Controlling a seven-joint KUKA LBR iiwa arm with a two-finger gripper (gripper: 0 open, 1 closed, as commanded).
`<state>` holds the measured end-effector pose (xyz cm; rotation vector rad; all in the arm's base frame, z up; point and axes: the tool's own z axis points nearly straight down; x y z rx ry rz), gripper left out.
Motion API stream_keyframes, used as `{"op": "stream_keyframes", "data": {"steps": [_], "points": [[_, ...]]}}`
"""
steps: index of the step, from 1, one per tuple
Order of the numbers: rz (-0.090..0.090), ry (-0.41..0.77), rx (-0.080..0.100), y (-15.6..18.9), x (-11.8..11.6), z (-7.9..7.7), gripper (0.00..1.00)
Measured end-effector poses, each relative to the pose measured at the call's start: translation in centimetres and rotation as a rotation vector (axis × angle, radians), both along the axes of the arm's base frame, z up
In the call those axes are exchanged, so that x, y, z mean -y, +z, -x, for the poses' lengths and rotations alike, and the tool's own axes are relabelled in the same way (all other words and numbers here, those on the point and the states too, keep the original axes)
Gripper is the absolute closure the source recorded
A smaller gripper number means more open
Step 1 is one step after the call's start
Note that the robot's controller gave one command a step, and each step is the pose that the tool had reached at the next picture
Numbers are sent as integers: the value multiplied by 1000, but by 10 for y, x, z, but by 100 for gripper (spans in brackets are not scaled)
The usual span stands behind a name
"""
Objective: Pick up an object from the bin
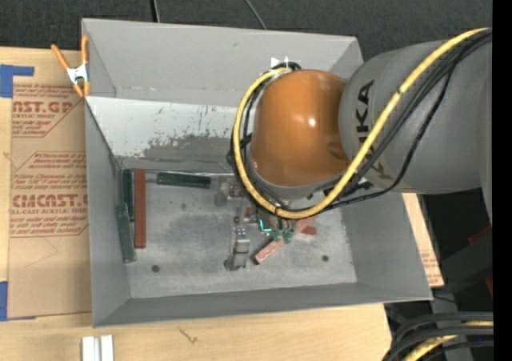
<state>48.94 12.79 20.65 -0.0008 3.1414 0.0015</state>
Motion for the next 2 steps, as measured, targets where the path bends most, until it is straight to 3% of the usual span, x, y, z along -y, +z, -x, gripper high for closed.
{"op": "stream_keyframes", "data": {"steps": [1,2], "points": [[-2,-64,7,-48,35,-36,0],[2,-55,-4,-67,83,-9,0]]}}
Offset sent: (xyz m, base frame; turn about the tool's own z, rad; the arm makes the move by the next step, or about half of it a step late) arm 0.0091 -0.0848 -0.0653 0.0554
